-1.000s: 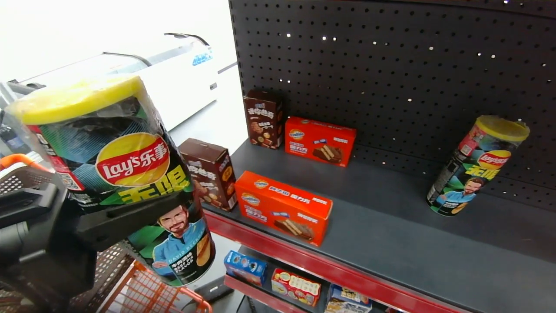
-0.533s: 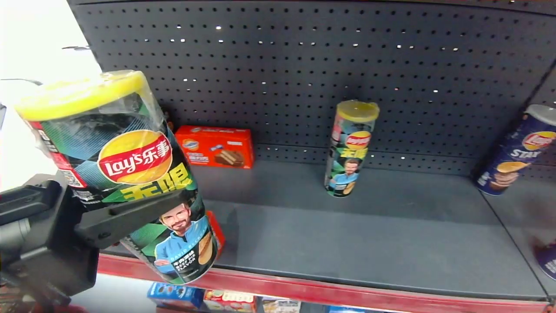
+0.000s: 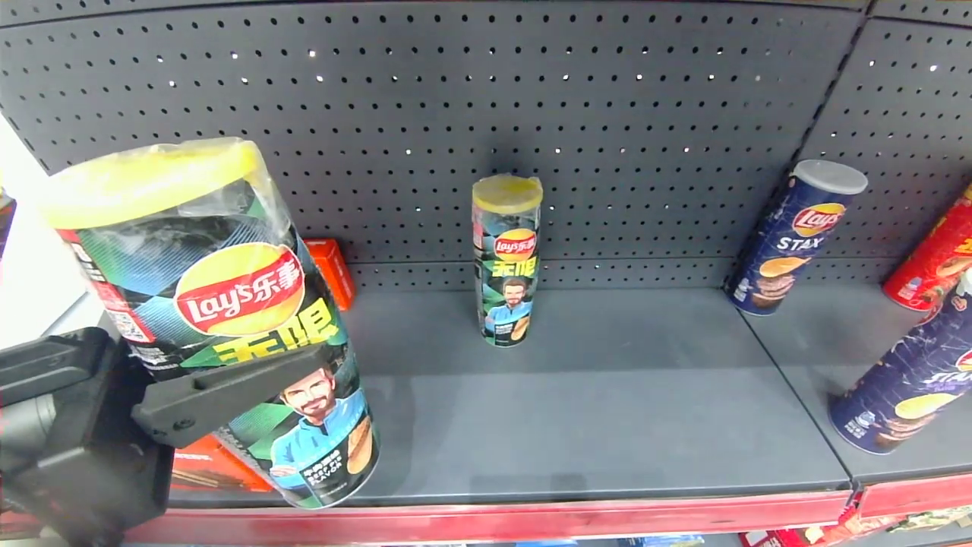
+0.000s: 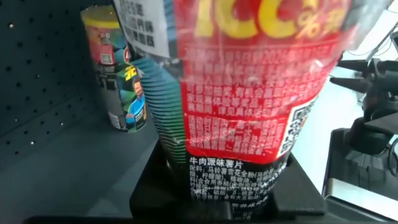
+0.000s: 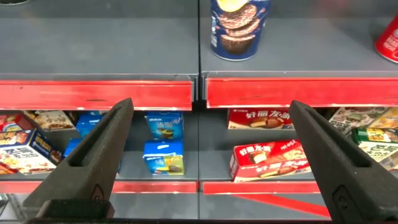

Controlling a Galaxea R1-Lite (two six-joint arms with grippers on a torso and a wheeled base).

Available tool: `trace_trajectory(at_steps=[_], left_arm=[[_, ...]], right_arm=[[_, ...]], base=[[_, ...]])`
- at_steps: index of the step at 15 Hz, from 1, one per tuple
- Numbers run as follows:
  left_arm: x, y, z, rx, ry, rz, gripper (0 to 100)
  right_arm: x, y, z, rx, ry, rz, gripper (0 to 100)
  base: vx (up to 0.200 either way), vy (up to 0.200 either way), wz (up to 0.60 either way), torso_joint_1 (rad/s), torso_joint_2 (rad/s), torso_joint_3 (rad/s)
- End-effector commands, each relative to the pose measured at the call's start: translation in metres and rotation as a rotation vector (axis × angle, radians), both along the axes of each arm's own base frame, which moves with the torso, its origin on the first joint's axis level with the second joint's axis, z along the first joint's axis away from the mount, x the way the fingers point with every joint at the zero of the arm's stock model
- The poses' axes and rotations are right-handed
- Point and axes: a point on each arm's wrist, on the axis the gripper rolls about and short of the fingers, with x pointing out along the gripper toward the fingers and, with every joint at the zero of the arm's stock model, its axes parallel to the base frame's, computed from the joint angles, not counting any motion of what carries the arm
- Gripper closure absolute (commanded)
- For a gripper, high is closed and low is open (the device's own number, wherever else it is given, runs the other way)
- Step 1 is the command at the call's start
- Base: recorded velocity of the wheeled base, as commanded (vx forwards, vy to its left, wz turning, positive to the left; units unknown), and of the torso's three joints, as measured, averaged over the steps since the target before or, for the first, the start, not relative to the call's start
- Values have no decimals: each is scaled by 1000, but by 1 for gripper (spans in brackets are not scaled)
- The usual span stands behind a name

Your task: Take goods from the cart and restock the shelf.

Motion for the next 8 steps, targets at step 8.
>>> trace_trajectory(at_steps=[8], left_arm=[[0, 2, -5, 5, 17, 11, 100]], right_arm=[[0, 0, 0, 4, 0, -2, 0]], base=[[0, 0, 75, 0, 0, 1]])
